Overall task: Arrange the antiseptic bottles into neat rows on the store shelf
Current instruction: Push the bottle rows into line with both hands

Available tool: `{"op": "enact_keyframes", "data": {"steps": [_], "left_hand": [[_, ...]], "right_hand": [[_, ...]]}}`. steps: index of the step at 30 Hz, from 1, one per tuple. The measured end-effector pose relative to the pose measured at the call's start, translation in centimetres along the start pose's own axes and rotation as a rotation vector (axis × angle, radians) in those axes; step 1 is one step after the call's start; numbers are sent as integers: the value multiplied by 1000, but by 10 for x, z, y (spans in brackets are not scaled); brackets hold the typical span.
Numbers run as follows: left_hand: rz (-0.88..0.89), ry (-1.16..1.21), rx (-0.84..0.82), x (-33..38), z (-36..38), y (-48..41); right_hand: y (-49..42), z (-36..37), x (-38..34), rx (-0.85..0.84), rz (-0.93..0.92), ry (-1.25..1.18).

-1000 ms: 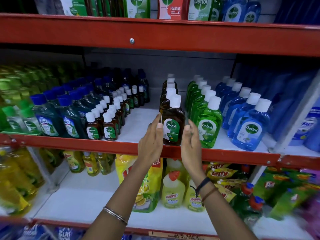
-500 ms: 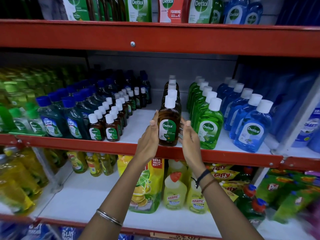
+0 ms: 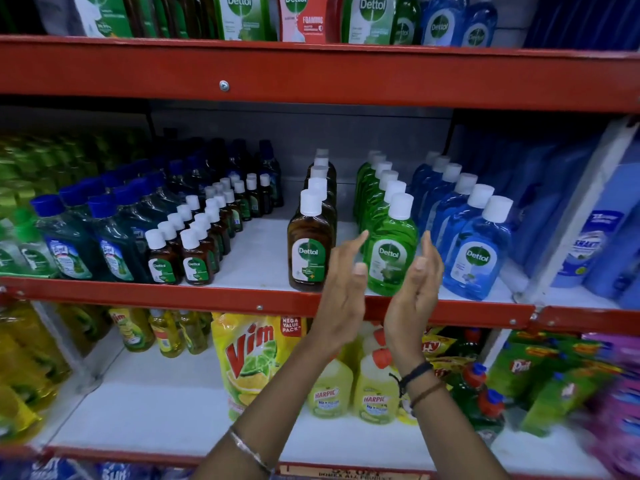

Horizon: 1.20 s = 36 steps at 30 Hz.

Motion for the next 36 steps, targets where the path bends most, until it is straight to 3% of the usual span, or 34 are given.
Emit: {"op": "enact_keyframes", "data": {"steps": [4, 14, 19, 21, 25, 28, 30, 33, 36], "left_hand": [[-245, 13, -23, -15, 24, -25], [-323, 40, -49, -22, 31, -31], [-288, 30, -44, -18, 34, -26], [-239, 22, 33, -16, 38, -23], [74, -44, 315, 4, 58, -4], [154, 3, 128, 15, 94, 3], [40, 62, -26, 20, 117, -7], [-196, 158, -90, 10, 141, -30], [-320, 112, -165, -9, 157, -47]], "right_hand": [[-11, -7, 10, -141, 178, 20], [-40, -26, 32, -389, 310, -39], [-46, -29, 32, -431, 296, -62], [-44, -32, 31, -416, 271, -64], [-42, -62, 25, -153, 79, -102], [-47, -96, 27, 55, -39, -66], [-56, -110, 32, 106, -29, -26], [-68, -118, 44, 50, 84, 2], [-70, -121, 47, -60, 153, -9]]}}
Point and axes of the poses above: each hand's wrist, its own y-axis away from the middle knuckle, its own z-axis out of the palm, x = y × z, the point moved 4 cm from there along -y, towards the middle knuckle, and after that the axes turned 4 degrees about y, right-handed, at the moved point
